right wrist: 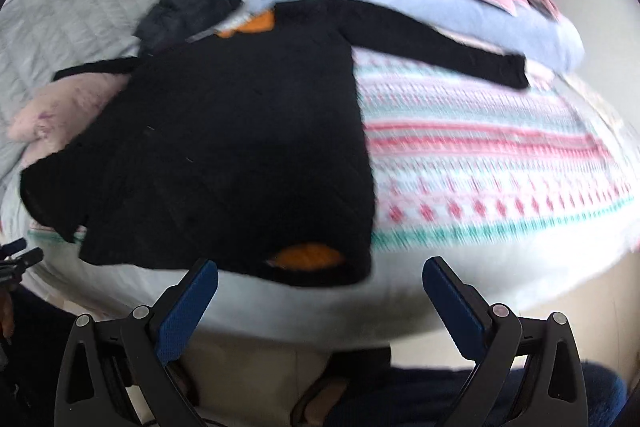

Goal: Fold large clothes

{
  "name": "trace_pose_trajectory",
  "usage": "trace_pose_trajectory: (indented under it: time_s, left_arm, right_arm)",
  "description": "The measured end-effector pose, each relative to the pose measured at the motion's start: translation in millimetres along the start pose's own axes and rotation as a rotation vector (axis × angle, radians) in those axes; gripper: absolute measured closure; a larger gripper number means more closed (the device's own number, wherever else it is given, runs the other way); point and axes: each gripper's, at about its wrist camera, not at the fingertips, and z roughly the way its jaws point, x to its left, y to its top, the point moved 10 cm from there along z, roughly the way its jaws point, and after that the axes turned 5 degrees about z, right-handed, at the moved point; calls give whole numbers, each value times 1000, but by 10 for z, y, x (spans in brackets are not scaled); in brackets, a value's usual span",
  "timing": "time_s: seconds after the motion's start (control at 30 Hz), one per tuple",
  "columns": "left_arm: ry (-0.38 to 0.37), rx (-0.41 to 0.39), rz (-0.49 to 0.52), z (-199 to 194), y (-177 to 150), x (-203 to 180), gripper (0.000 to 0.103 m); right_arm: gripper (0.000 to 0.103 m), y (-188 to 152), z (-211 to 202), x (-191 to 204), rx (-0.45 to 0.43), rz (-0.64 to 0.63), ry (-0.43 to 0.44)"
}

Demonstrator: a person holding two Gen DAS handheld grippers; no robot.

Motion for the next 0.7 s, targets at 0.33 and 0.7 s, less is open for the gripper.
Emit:
trace_pose_trajectory:
  time_s: [0.33, 0.7]
  left_arm:
    - [14, -9, -92, 377, 293, 295, 25]
    - [120, -42, -133, 399, 580, 520, 95]
  right_arm:
    - [37, -130, 362, -191, 105, -38, -88]
    - [94, 251, 340, -213, 23, 163, 134]
